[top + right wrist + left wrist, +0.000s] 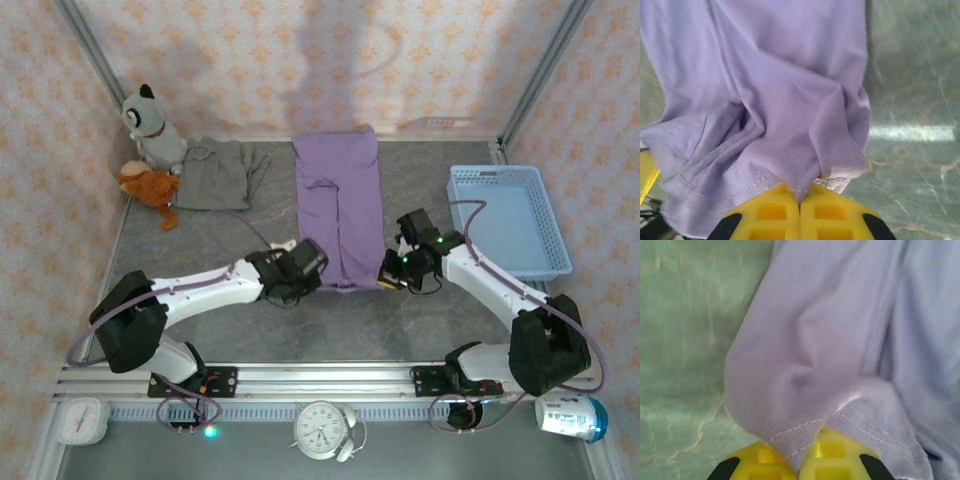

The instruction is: Fold and stack the mixed laundry pile

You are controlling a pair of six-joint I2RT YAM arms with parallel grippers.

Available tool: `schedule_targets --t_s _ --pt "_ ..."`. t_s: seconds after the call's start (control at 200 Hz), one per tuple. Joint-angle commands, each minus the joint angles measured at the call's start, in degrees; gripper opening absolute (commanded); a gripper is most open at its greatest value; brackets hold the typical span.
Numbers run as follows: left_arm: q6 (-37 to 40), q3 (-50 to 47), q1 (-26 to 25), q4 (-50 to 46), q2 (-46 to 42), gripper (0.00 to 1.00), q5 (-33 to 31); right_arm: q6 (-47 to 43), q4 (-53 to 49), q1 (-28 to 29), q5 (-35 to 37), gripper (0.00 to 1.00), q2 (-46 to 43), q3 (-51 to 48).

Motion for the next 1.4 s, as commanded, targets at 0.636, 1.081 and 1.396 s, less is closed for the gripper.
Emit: schedule_targets --t_s 0.636,1.081,1.396 --pt "19.5 46.2 23.1 -11.0 36.1 0.0 11.2 0.6 -3.8 -9.2 4.2 0.06 42.1 45.9" --pt "25.4 57.0 26.2 -21.5 39.4 0.59 12.8 -4.6 -5.7 -11.6 4.7 0.57 39.5 47.5" --pt "23.8 38.0 20.2 -11.2 28.3 0.32 16.1 -0.5 1.9 -3.7 0.0 0.33 32.0 33.5"
